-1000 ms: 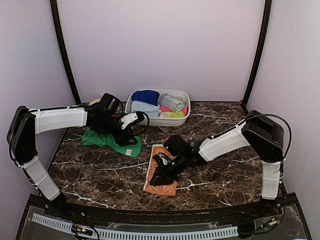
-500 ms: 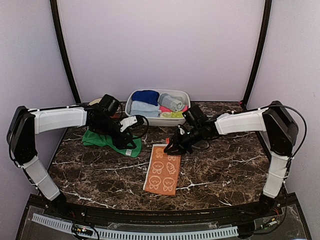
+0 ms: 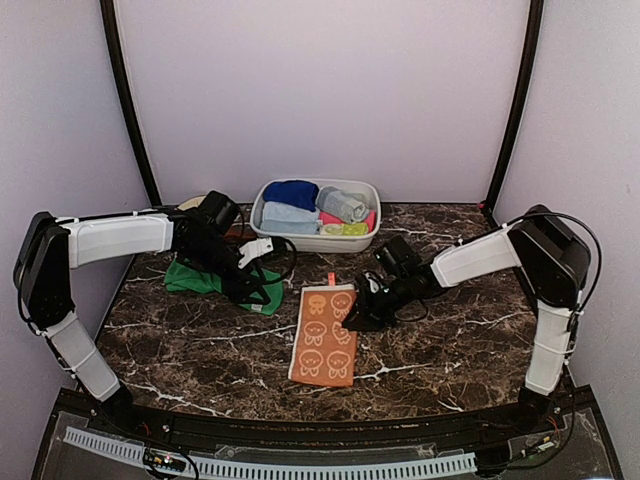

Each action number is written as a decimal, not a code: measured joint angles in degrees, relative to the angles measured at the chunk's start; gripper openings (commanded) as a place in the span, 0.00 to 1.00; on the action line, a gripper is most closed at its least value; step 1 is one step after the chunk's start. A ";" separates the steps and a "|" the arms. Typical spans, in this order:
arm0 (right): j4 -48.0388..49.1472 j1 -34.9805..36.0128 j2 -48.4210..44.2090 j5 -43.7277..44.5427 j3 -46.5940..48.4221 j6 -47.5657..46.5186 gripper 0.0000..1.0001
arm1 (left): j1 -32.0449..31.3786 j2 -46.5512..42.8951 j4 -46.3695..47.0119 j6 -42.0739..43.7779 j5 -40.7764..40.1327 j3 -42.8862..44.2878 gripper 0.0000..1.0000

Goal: Roll the towels
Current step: Adjust the towel at the center of the board.

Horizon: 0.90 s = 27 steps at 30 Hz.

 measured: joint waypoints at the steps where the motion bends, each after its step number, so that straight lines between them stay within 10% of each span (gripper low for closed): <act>1: 1.42 0.04 0.09 0.00 -0.35 -0.96 0.17 | -0.02 0.00 -0.09 0.31 0.46 0.00 0.67; 12: 9.27 1.36 9.66 1.11 10.78 -4.26 0.10 | -1.75 -0.02 -1.25 2.36 3.19 0.00 0.66; 27: -5.05 1.66 9.70 3.89 28.20 -0.79 0.18 | -3.45 -0.02 -0.81 3.43 1.86 -2.29 0.63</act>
